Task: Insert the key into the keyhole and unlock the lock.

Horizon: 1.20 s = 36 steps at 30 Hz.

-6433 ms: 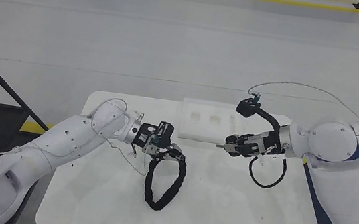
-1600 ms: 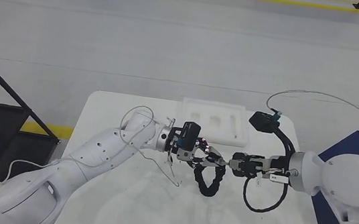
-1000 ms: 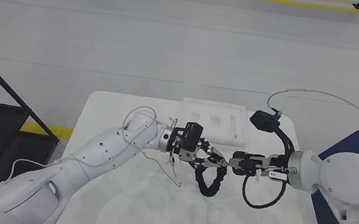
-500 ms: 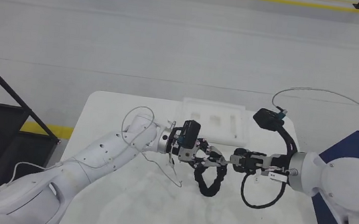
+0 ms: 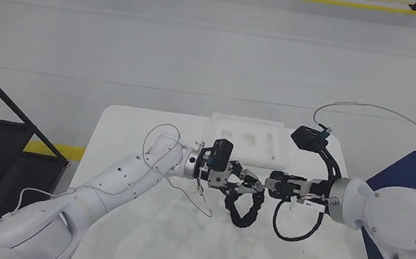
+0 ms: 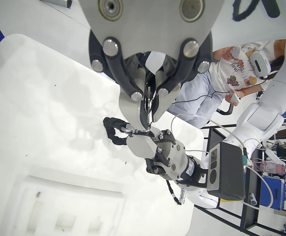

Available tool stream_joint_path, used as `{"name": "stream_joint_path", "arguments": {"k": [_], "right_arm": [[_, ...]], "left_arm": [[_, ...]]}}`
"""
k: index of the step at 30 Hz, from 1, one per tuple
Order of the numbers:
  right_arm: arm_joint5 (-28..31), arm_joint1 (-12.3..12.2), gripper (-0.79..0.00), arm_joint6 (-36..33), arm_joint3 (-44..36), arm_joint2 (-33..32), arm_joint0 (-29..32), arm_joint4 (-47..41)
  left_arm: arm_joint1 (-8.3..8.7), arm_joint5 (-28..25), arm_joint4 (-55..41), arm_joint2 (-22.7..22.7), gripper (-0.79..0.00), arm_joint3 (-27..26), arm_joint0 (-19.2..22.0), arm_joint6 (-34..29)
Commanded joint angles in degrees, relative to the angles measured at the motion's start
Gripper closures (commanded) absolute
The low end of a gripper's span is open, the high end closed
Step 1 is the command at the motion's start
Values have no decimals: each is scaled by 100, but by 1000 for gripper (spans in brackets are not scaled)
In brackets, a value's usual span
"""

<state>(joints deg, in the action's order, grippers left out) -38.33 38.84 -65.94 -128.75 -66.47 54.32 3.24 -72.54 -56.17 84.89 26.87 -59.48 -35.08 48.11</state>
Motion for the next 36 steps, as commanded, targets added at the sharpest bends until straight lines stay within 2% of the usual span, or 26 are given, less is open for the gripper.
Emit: {"name": "stream_joint_path", "arguments": {"k": [1,36], "right_arm": [[-35,3,0,34,27,47,-12,-18],[-395,1,0,394,37,408,-215,101]], "left_arm": [[-6,3,3,-2,0,7,2,3],[-24,-64,-433,-28,0,96,-133,-64]]}}
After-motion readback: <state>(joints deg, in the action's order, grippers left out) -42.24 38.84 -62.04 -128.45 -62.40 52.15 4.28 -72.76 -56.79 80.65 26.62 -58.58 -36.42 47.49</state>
